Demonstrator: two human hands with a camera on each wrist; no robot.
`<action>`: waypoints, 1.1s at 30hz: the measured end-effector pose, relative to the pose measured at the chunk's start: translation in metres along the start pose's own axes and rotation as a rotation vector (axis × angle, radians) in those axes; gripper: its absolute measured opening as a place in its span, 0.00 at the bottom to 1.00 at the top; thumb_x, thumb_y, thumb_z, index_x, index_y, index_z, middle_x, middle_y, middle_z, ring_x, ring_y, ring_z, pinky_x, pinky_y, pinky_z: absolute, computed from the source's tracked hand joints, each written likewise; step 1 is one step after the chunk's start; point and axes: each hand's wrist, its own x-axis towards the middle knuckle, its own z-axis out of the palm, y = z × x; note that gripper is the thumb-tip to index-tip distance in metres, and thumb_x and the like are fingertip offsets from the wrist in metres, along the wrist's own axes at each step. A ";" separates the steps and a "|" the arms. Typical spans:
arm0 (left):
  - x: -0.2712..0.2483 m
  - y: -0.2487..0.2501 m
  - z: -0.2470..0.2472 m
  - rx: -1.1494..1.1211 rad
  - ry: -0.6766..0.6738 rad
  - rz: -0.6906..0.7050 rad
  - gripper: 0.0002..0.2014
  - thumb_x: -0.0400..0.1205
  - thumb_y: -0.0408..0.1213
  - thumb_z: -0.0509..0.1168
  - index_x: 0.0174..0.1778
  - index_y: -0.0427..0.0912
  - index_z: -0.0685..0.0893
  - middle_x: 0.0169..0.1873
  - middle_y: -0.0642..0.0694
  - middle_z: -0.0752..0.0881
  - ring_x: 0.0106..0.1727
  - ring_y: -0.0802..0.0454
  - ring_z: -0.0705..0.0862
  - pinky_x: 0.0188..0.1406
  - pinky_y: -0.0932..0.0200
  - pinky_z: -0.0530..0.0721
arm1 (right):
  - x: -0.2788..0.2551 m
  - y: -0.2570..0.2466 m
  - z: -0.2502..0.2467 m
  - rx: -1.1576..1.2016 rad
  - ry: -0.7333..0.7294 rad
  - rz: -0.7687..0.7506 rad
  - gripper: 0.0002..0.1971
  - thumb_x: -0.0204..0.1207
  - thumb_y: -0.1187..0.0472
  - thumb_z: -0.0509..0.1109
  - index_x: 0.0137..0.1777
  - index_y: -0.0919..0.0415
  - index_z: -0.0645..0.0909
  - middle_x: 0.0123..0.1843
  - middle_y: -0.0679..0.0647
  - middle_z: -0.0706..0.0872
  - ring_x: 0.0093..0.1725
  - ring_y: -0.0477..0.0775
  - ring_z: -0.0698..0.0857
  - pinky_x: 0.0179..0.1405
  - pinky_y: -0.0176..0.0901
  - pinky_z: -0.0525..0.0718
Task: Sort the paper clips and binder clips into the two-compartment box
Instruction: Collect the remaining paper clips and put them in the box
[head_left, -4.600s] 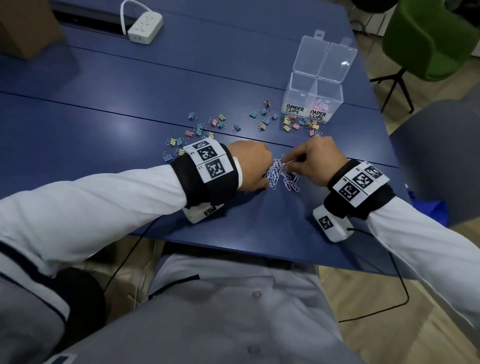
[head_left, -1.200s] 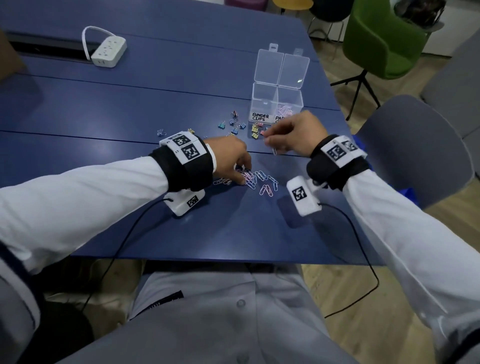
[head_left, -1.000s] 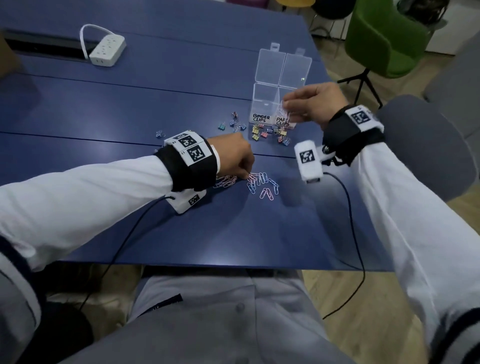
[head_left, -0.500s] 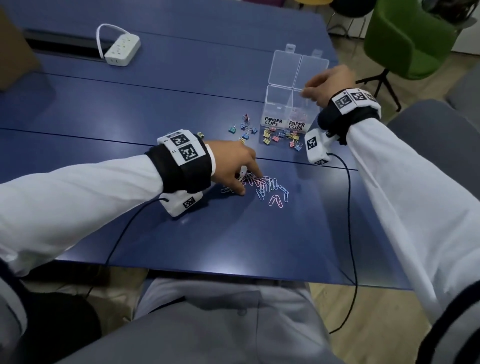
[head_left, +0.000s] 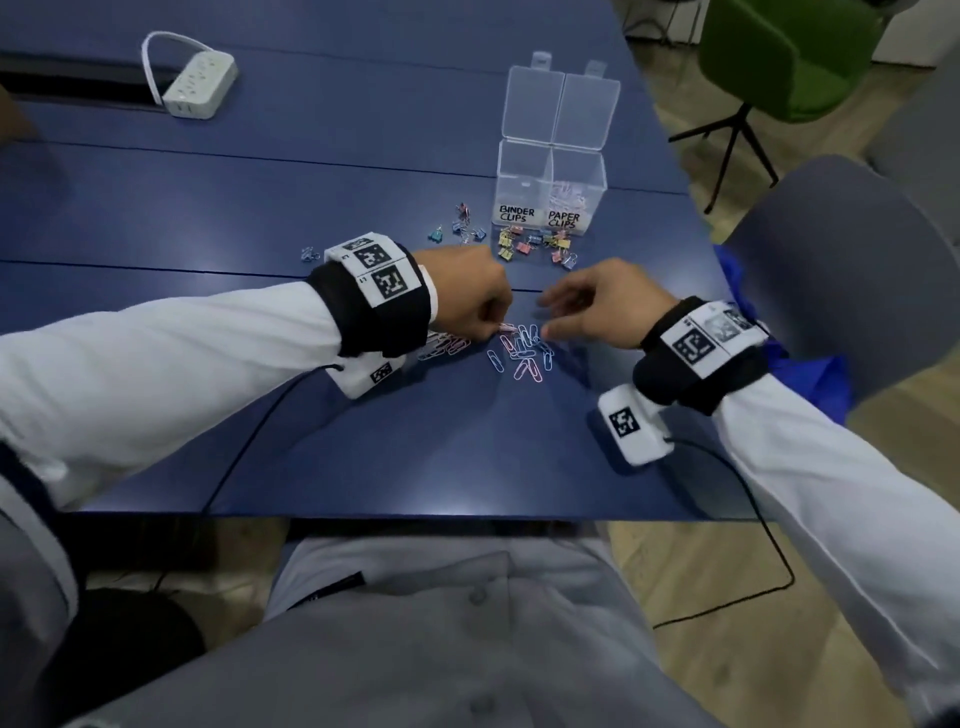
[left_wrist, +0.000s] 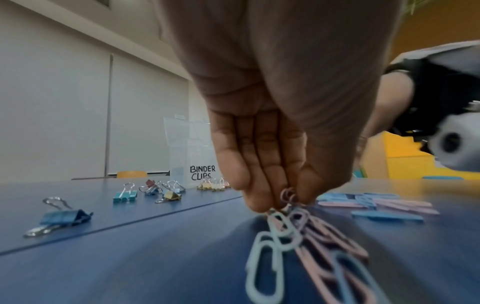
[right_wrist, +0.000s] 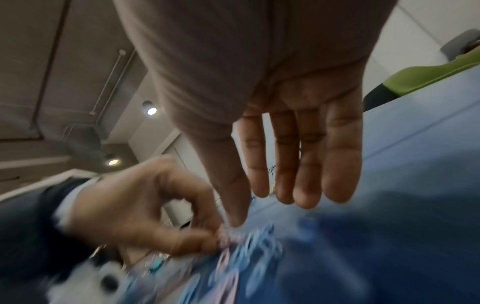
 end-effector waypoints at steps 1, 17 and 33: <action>0.001 0.000 -0.003 -0.014 -0.011 0.001 0.06 0.75 0.40 0.68 0.43 0.45 0.90 0.35 0.50 0.90 0.35 0.52 0.85 0.40 0.60 0.84 | -0.005 -0.001 0.005 -0.029 -0.031 -0.004 0.22 0.62 0.51 0.84 0.58 0.48 0.87 0.48 0.47 0.91 0.47 0.45 0.88 0.56 0.40 0.85; 0.115 -0.032 -0.088 -0.114 0.257 -0.244 0.08 0.75 0.39 0.69 0.44 0.41 0.91 0.38 0.45 0.90 0.44 0.47 0.89 0.46 0.57 0.85 | -0.010 -0.026 0.025 -0.332 -0.004 -0.065 0.14 0.72 0.53 0.77 0.57 0.52 0.89 0.55 0.55 0.89 0.55 0.57 0.86 0.56 0.45 0.85; 0.105 -0.037 -0.086 -0.166 0.357 -0.262 0.14 0.79 0.45 0.63 0.51 0.45 0.90 0.47 0.45 0.91 0.48 0.45 0.88 0.57 0.49 0.85 | -0.011 -0.025 0.024 -0.292 -0.009 -0.108 0.10 0.71 0.52 0.77 0.50 0.54 0.90 0.45 0.51 0.90 0.47 0.51 0.86 0.45 0.37 0.80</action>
